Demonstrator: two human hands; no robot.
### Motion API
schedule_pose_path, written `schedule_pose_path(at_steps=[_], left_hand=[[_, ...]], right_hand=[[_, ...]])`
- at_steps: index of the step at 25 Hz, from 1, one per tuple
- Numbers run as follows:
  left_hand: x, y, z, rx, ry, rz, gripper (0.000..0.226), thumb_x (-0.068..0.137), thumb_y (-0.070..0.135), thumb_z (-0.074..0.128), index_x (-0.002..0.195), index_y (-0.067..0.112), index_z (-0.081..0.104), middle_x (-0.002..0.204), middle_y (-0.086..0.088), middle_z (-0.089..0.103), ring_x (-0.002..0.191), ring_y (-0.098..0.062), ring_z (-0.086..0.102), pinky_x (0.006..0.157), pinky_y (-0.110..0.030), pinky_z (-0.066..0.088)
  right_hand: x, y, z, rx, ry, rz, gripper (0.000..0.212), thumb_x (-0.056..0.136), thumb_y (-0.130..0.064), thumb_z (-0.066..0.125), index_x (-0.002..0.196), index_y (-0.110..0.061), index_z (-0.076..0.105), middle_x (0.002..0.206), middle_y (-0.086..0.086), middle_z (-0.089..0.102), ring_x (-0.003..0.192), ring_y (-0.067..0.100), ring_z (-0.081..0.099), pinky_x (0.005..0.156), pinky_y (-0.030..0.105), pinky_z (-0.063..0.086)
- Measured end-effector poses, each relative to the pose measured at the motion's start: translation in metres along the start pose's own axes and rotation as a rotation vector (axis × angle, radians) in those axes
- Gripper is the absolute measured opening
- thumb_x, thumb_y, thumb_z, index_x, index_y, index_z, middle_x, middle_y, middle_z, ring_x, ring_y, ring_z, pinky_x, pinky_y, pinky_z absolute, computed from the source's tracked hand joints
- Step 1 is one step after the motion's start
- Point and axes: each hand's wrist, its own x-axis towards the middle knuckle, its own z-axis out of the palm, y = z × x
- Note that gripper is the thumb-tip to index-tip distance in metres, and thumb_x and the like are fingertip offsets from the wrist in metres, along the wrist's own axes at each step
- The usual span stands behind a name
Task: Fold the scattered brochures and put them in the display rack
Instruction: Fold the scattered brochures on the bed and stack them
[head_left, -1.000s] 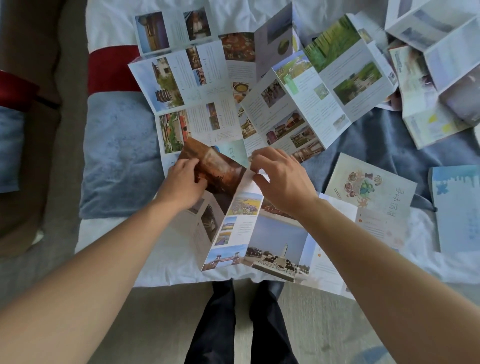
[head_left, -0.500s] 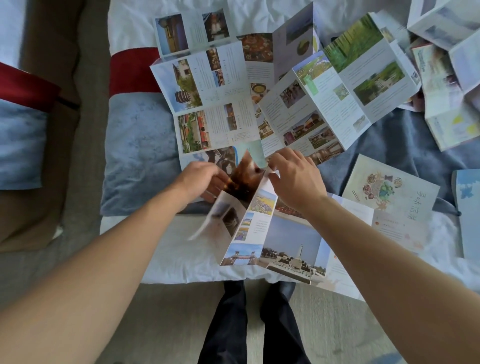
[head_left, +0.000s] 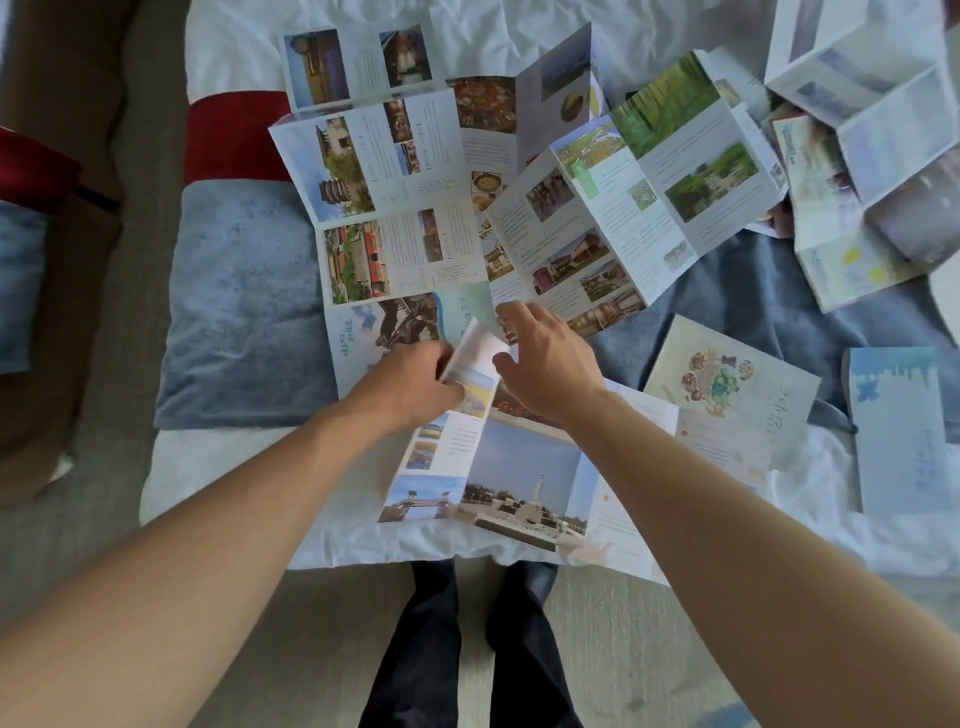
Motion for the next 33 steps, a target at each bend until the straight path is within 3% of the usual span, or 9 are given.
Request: schedule_pose_path(at_steps=[5,11,14,18,23,25,28,31,33], left_hand=[[-0.003,0.008,-0.019,0.062,0.066,-0.014,0.023,0.079,0.033,0.063,0.098,0.021,0.067,0.094,0.001,0.070,0.084,-0.021,0.064,0.072,-0.035,0.054],[-0.008,0.039,0.027,-0.094,0.036,0.121,0.033,0.091,0.051,0.051,0.076,0.022,0.057,0.080,0.005,0.059,0.077,-0.011,0.058,0.062,-0.029,0.039],[-0.009,0.029,0.055,-0.134,0.185,0.130,0.010,0.096,0.026,0.055,0.102,0.020,0.061,0.107,0.006,0.058,0.101,-0.010,0.055,0.086,-0.025,0.047],[-0.005,0.010,0.062,-0.206,0.236,-0.099,0.073,0.082,0.029,0.076,0.143,0.019,0.037,0.135,0.004,0.044,0.123,-0.009,0.040,0.102,-0.030,0.036],[-0.007,0.001,0.049,-0.566,0.066,-0.226,0.031,0.071,0.028,0.072,0.101,0.034,0.065,0.097,0.013,0.074,0.098,-0.012,0.068,0.080,-0.031,0.052],[-0.012,-0.005,0.041,-0.632,0.068,-0.193,0.031,0.075,0.026,0.066,0.104,0.035,0.068,0.099,0.013,0.075,0.098,-0.011,0.069,0.084,-0.034,0.052],[-0.016,-0.008,0.033,-0.678,0.053,-0.165,0.028,0.085,0.015,0.062,0.108,0.030,0.067,0.106,0.007,0.074,0.104,-0.016,0.067,0.093,-0.038,0.051],[-0.017,0.003,0.037,-0.714,-0.020,-0.159,0.035,0.074,0.020,0.068,0.108,0.026,0.067,0.105,0.005,0.075,0.104,-0.016,0.068,0.097,-0.042,0.050],[-0.016,0.011,0.042,-0.744,-0.064,-0.152,0.041,0.068,0.024,0.072,0.109,0.024,0.067,0.106,0.003,0.075,0.104,-0.017,0.068,0.099,-0.044,0.049]], right_hand=[[-0.015,0.055,0.007,-0.114,-0.255,0.166,0.063,0.088,-0.023,0.061,0.147,-0.021,0.038,0.144,0.008,0.053,0.127,0.031,0.052,0.106,0.048,0.041],[-0.019,0.053,0.017,0.048,0.036,0.051,0.024,0.087,-0.013,0.059,0.110,-0.014,0.066,0.105,0.008,0.070,0.091,0.031,0.065,0.082,0.037,0.046],[-0.032,0.049,0.015,0.188,0.112,-0.018,0.019,0.089,-0.020,0.066,0.108,-0.016,0.070,0.100,0.004,0.069,0.087,0.025,0.066,0.080,0.044,0.056],[-0.043,0.048,0.007,0.334,0.096,0.013,0.022,0.089,-0.021,0.072,0.111,-0.016,0.071,0.104,0.002,0.070,0.093,0.020,0.066,0.076,0.044,0.058],[-0.054,0.043,-0.013,0.467,0.097,-0.011,0.019,0.092,-0.020,0.064,0.110,-0.019,0.071,0.099,-0.008,0.072,0.082,0.009,0.067,0.063,0.027,0.060],[-0.063,0.050,-0.018,0.362,0.097,-0.012,0.031,0.090,-0.007,0.058,0.118,-0.018,0.067,0.111,-0.001,0.073,0.084,0.012,0.064,0.065,0.021,0.059],[-0.071,0.063,-0.023,0.219,0.100,0.050,0.051,0.082,0.008,0.052,0.125,-0.016,0.064,0.119,0.006,0.071,0.099,0.029,0.065,0.077,0.036,0.057],[-0.068,0.056,-0.023,0.341,0.067,0.049,0.046,0.087,0.006,0.054,0.126,-0.018,0.062,0.114,0.002,0.071,0.095,0.018,0.060,0.070,0.018,0.050],[-0.062,0.046,-0.027,0.416,0.086,-0.023,0.044,0.086,0.003,0.064,0.125,-0.017,0.062,0.113,-0.001,0.070,0.097,0.008,0.056,0.079,0.026,0.055]])
